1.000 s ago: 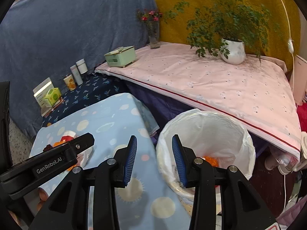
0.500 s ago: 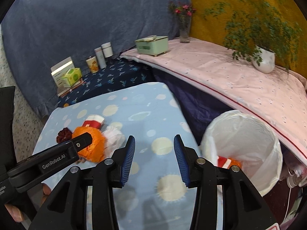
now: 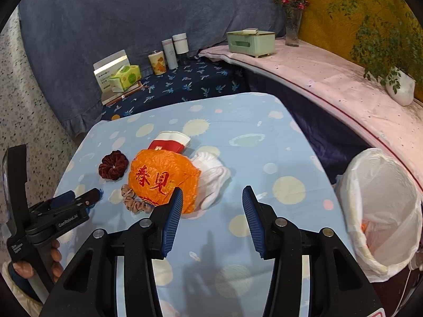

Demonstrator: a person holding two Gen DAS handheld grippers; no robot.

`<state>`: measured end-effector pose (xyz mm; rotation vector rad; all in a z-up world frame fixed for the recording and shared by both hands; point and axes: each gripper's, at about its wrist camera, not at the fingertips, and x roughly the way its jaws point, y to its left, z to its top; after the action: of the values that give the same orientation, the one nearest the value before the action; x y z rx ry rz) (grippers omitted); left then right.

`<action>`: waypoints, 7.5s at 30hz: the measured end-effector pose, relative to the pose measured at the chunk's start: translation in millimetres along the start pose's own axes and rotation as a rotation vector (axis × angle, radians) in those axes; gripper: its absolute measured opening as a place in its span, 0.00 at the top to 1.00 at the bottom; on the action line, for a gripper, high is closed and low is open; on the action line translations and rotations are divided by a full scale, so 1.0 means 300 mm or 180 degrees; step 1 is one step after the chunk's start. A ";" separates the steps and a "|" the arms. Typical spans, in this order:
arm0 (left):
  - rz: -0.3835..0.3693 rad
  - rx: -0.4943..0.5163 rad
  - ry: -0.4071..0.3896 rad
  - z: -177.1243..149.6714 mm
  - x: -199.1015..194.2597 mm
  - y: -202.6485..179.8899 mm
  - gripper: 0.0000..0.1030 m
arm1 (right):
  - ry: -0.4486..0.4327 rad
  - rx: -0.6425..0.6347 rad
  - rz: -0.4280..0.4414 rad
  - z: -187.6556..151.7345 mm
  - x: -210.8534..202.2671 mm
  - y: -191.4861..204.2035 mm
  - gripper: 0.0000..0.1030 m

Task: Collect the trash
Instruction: 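Move both tools back over the table toward the blue tape and orange bag, then grasp the blue tape measure with the left gripper while the right grasps the orange bag, then carry tape and orange bag over the wastebasket and open both grippers, then move both tools back over the table toward the scrunchie and white tissues, then grasp the pink-brown scrunchie with the left gripper while the right grasps white tissues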

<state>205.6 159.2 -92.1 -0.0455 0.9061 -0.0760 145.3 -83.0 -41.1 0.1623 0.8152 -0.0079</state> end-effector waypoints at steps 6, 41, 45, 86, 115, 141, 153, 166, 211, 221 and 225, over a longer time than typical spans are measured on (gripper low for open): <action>-0.0050 0.0222 0.0084 -0.003 0.073 0.095 0.33 | 0.0138 0.0034 0.0058 -0.003 0.116 0.040 0.55; -0.0541 -0.0069 0.0107 -0.011 -0.011 -0.084 0.84 | 0.0125 -0.0130 0.0391 -0.016 0.062 0.132 0.98; -0.0647 -0.0063 0.0038 0.005 -0.060 -0.146 0.84 | -0.0030 -0.0064 0.0392 0.008 -0.016 0.092 0.98; -0.1611 0.1216 -0.0008 0.007 -0.280 -1.096 0.84 | -0.0739 0.1109 -0.0474 -0.037 -0.407 -0.695 0.98; -0.1779 0.1537 0.0148 -0.091 -0.237 -1.392 0.48 | -0.0633 0.1578 -0.0747 -0.176 -0.410 -0.944 0.88; -0.1525 0.1080 0.0009 -0.014 -0.218 -1.124 0.47 | -0.0591 0.1176 -0.0656 -0.091 -0.373 -0.748 0.77; -0.1231 0.0699 -0.0024 0.025 -0.163 -0.876 0.47 | -0.0500 0.0831 -0.0528 -0.031 -0.293 -0.560 0.73; -0.0682 0.0103 0.0067 0.037 -0.038 -0.506 0.35 | -0.0294 0.0481 -0.0286 -0.004 -0.171 -0.328 0.65; -0.0417 -0.0202 0.0417 0.048 0.161 -0.263 0.89 | 0.0400 0.0462 0.0207 0.032 0.301 -0.060 0.97; -0.0613 0.0054 0.0184 0.072 -0.008 -0.446 0.89 | -0.0106 0.0443 0.0175 0.090 0.036 -0.131 0.97; -0.0699 0.0184 0.0108 0.076 -0.067 -0.537 0.89 | -0.0279 0.0506 0.0143 0.102 -0.063 -0.189 0.97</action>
<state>203.7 0.5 -50.6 -0.0900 0.9301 -0.3078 150.4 -144.6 -14.7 0.3280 0.7232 -0.0374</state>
